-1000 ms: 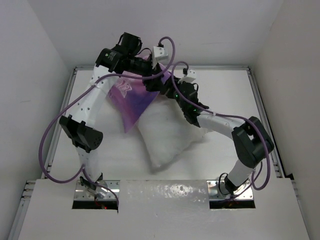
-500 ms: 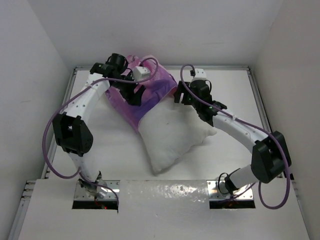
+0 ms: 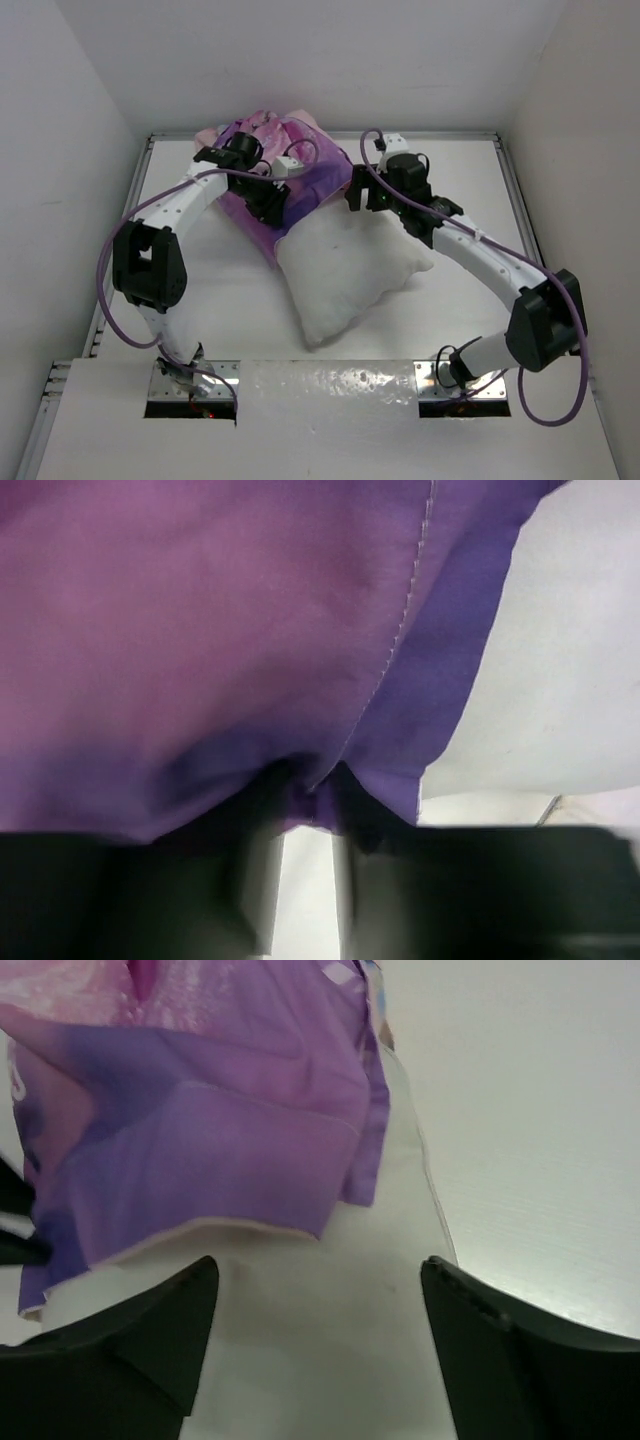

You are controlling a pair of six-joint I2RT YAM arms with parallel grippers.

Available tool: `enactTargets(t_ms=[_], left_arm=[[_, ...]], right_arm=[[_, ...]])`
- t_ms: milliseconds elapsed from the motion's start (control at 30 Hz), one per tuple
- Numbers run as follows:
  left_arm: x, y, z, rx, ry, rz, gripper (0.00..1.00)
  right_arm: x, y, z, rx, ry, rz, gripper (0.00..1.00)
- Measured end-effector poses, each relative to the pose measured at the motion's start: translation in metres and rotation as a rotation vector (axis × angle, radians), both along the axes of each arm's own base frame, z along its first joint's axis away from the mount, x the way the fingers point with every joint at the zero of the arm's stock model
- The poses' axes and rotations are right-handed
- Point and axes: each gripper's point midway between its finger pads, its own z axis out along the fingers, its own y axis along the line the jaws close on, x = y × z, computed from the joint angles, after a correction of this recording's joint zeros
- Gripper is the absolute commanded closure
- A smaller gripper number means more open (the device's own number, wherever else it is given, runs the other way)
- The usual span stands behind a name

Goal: Put the pillow into the pillowcase

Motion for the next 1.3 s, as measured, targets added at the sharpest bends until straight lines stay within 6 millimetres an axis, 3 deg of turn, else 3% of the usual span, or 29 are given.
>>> enactTargets(t_ms=[67,133,167,200,300,333,367,500,600,700,800,900,967,1067,1133,1200,1300], left_arm=[[0.002,-0.003,0.001,-0.017,-0.002,0.007,1.0],[0.004,-0.005,0.004,-0.026,-0.007,0.011,1.0],[0.004,-0.005,0.007,-0.027,-0.009,0.012,1.0],[0.006,-0.005,0.01,-0.03,-0.014,0.013,1.0],[0.015,-0.004,0.034,-0.037,-0.053,0.021,1.0],[0.019,-0.003,0.045,-0.039,-0.074,0.023,1.0],[0.024,-0.003,0.058,-0.043,-0.103,0.024,1.0],[0.041,0.006,0.107,-0.052,-0.224,0.044,1.0],[0.043,0.013,0.13,-0.04,-0.28,0.044,1.0],[0.035,0.018,0.143,-0.03,-0.296,0.016,1.0],[0.023,0.016,0.156,-0.049,-0.317,-0.032,1.0],[0.016,0.012,0.186,-0.091,-0.386,-0.074,1.0],[0.016,0.008,0.213,-0.121,-0.46,-0.088,1.0],[0.012,0.005,0.248,-0.166,-0.559,-0.102,1.0],[0.005,0.003,0.259,-0.19,-0.587,-0.117,1.0],[0.0,0.002,0.259,-0.203,-0.583,-0.131,1.0],[-0.005,0.001,0.236,-0.202,-0.519,-0.147,1.0]], right_arm=[[0.01,0.008,0.004,0.0,-0.008,0.021,0.13],[0.024,0.018,0.004,-0.002,-0.01,0.038,0.14],[0.032,0.023,0.004,-0.001,-0.012,0.044,0.23],[0.04,0.027,0.002,-0.003,-0.011,0.049,0.23],[0.064,0.037,-0.004,-0.004,-0.008,0.059,0.62],[0.071,0.037,-0.007,-0.004,-0.007,0.055,0.88],[0.077,0.036,-0.009,-0.007,-0.006,0.049,0.98],[0.087,0.02,-0.009,-0.018,-0.015,-0.023,1.0],[0.077,0.002,0.005,-0.042,-0.06,-0.058,1.0],[0.054,-0.014,0.032,-0.059,-0.118,-0.063,1.0],[0.03,-0.025,0.074,-0.051,-0.205,-0.049,1.0],[0.009,-0.024,0.108,-0.039,-0.278,-0.016,1.0],[-0.001,-0.02,0.119,-0.044,-0.302,0.015,1.0],[-0.012,0.0,0.121,-0.064,-0.294,0.102,1.0],[-0.015,0.015,0.116,-0.066,-0.272,0.157,1.0],[-0.018,0.023,0.102,-0.07,-0.236,0.186,1.0],[-0.017,0.015,0.083,-0.084,-0.188,0.153,1.0]])
